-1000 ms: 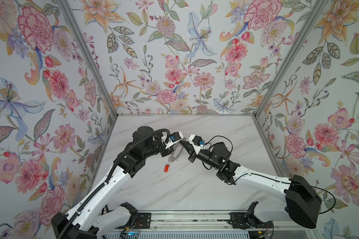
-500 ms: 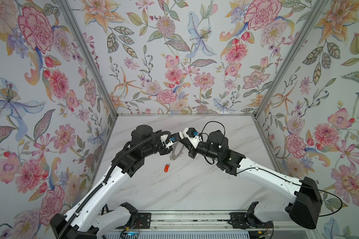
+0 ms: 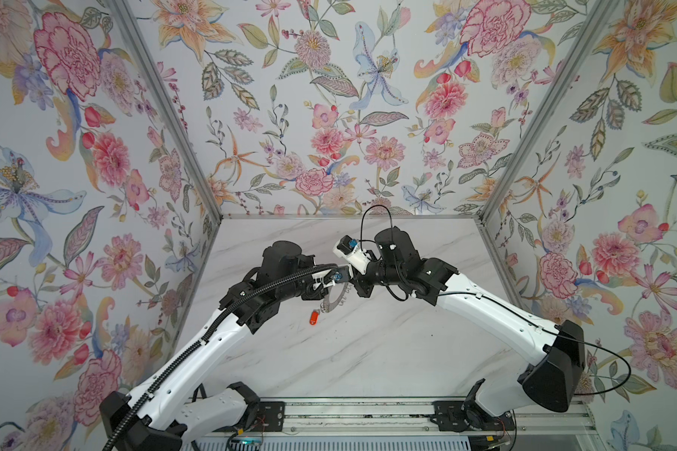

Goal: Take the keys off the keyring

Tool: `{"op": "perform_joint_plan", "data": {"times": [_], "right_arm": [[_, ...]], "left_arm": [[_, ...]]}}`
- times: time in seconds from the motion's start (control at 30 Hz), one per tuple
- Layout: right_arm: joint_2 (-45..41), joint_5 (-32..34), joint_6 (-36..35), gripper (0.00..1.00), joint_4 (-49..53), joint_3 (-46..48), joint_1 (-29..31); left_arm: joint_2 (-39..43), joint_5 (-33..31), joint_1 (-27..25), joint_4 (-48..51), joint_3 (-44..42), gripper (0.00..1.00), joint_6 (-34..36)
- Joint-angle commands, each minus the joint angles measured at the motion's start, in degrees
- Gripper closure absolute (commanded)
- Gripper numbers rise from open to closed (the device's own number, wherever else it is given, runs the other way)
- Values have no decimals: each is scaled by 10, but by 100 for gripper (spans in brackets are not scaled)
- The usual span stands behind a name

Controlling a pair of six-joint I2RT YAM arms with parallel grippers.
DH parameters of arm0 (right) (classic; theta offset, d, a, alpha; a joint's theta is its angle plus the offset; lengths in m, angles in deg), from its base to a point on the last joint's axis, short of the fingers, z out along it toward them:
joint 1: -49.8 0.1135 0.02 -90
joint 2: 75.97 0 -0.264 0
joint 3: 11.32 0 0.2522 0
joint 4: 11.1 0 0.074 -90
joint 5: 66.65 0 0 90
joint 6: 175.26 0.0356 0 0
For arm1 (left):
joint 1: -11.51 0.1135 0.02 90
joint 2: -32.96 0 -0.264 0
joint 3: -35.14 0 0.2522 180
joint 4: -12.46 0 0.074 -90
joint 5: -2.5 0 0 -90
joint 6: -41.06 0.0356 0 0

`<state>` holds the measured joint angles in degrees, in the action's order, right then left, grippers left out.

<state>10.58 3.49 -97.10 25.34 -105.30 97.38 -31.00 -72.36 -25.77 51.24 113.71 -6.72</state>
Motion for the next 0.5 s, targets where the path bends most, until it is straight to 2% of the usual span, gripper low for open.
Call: {"op": "perform_joint_plan", "data": {"times": [0.0,0.17,0.27,0.37,0.47], "right_arm": [[17,-31,-11,100,27,-39,-1],[23,-50,-2,100,31,-45,-8],[19,-78,4,100,31,-47,-18],[6,-79,-2,100,30,-38,-27],[-15,-87,-3,90,22,-19,-37]], "left_arm": [[-12,-5,-35,23,12,100,22],[-30,-38,-65,38,1,100,32],[-38,-40,-69,39,-1,100,21],[-41,-49,-69,38,-2,100,6],[-39,-49,-69,33,-2,100,-11]]}}
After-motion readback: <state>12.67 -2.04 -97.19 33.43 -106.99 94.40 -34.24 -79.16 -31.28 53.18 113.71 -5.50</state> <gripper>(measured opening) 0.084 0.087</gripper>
